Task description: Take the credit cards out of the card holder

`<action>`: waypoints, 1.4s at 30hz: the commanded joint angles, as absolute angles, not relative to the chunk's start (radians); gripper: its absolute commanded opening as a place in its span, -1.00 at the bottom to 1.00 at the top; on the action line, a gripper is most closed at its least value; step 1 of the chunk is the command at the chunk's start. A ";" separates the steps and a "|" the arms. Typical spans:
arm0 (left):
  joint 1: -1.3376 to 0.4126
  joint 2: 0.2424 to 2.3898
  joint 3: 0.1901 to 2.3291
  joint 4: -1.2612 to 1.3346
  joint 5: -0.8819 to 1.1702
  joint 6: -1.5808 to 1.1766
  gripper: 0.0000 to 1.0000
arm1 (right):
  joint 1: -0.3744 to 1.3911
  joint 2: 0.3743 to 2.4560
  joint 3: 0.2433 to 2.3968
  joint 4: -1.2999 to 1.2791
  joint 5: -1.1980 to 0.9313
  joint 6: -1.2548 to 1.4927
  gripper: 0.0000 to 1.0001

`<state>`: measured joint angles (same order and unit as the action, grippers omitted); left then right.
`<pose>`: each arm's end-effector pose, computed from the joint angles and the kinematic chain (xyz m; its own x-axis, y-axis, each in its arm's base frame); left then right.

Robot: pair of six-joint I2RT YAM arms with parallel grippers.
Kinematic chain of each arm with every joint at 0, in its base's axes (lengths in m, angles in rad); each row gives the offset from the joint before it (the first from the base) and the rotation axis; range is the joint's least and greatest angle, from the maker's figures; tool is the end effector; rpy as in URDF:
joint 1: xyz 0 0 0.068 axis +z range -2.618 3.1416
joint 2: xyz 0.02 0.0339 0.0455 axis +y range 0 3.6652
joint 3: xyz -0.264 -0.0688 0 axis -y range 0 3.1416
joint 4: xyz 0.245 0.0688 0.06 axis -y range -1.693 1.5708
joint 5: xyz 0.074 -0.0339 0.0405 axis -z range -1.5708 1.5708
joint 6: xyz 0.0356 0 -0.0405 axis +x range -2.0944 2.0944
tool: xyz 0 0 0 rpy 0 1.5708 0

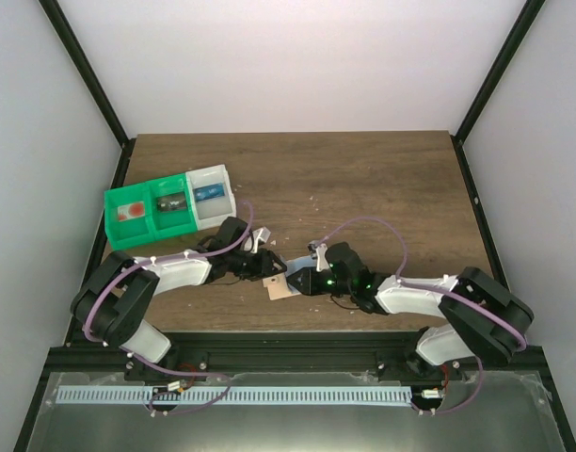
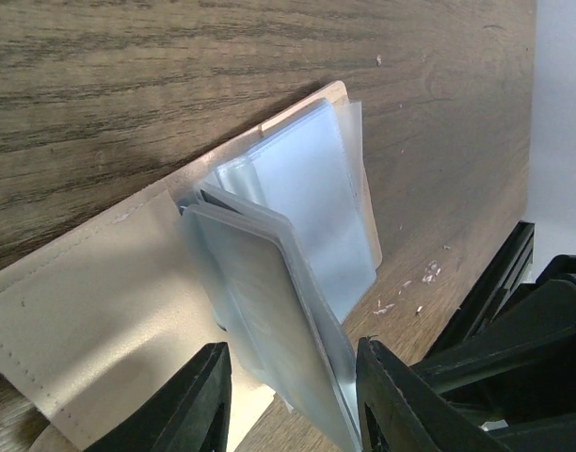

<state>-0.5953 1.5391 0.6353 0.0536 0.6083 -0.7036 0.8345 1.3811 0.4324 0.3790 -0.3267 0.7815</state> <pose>0.2191 -0.1730 0.1444 -0.9741 0.0185 -0.2253 0.1864 0.6295 -0.7543 0.1611 0.1947 0.1505 -0.8792 0.0232 -0.4758 -0.3719 0.5909 0.7160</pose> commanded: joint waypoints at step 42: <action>-0.594 1.458 0.584 0.001 0.521 -0.692 -0.07 | 0.842 1.335 0.418 0.293 -0.199 0.811 -0.99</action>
<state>-0.5953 1.5108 0.5941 0.0128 0.5503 -0.7013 0.8394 1.3533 0.4294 0.3119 -0.2199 0.8051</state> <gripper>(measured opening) 0.466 0.010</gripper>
